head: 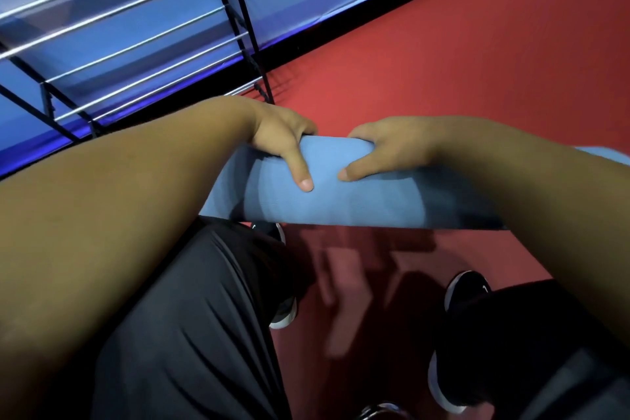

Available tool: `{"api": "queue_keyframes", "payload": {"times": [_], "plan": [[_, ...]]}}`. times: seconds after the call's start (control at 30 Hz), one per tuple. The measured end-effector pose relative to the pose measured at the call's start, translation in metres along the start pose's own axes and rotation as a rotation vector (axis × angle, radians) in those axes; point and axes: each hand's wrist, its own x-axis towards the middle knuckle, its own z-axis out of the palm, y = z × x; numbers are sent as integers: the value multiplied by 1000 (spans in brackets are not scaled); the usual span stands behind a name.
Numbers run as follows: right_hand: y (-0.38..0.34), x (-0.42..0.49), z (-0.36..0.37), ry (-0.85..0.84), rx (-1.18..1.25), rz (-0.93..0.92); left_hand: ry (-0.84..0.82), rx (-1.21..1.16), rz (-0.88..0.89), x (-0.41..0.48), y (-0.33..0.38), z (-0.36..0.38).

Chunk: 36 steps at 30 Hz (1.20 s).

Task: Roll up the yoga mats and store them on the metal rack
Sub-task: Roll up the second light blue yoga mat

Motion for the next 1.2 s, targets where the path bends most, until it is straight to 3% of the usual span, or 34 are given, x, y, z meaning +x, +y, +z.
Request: {"api": "queue_keyframes", "payload": {"times": [0.17,0.33,0.5,0.63,0.83,1.03,1.2], "plan": [[-18,0,18,83,-477,-18,-88,-216,-28,-12,-20,-1],[-30,-2,32,183,-581,-38,-163,-282,-65,-21,-25,2],[-25,1,25,108,-359,-38,-187,-319,-79,-27,-16,7],[-10,9,19,4,-105,-44,-32,-269,-48,-26,-11,7],[10,6,1,-58,229,19,141,106,48,-34,3,2],[18,-2,-13,-69,378,41,327,704,62,-34,29,18],[22,-2,-13,-124,376,47,475,713,141,-25,23,24]]}}
